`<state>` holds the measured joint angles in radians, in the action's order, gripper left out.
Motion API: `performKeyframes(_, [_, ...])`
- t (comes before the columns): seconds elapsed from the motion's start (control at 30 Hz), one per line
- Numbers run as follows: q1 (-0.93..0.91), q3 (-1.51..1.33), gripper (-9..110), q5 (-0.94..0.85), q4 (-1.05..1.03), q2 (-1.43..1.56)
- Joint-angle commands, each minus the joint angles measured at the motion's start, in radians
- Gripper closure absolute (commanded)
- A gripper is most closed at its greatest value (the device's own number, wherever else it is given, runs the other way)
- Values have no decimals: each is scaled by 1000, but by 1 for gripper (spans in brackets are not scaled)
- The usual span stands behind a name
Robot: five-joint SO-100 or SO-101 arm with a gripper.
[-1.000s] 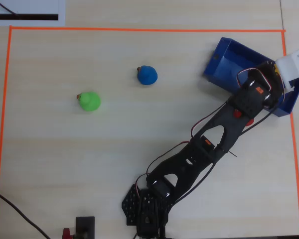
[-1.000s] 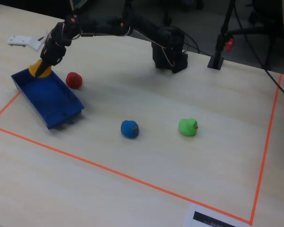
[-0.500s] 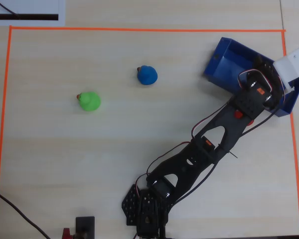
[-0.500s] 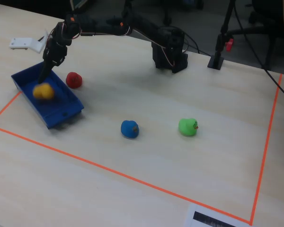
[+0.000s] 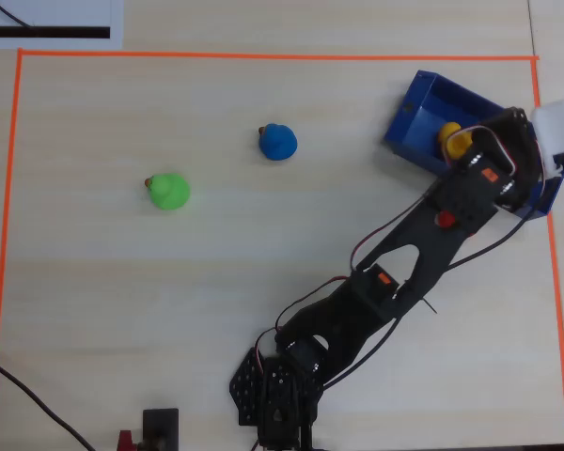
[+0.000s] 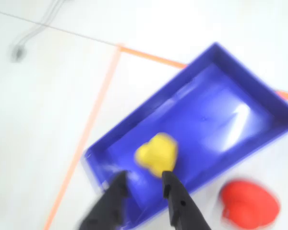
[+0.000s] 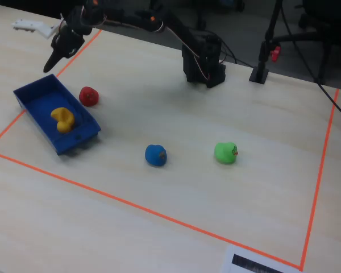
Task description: Grasp yellow duck and put it into box.
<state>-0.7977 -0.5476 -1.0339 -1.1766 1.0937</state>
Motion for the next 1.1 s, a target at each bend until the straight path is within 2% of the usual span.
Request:
performKeyframes(0.0, [172,-307,101,-17,-43,422])
performKeyframes(0.23, [568,-1305,101,-173,71,1192])
performKeyframes(0.4, [758,-1871,101,-282,60,1657])
performKeyframes(0.5, [845,-2121,101,-333,-41,1937])
performKeyframes(0.63, [914,-2309,101,-342,-140,2135])
performKeyframes(0.87, [960,-2404,101,-342,-149,2163])
performKeyframes(1.07, [916,-2462,101,-342,-186,2215])
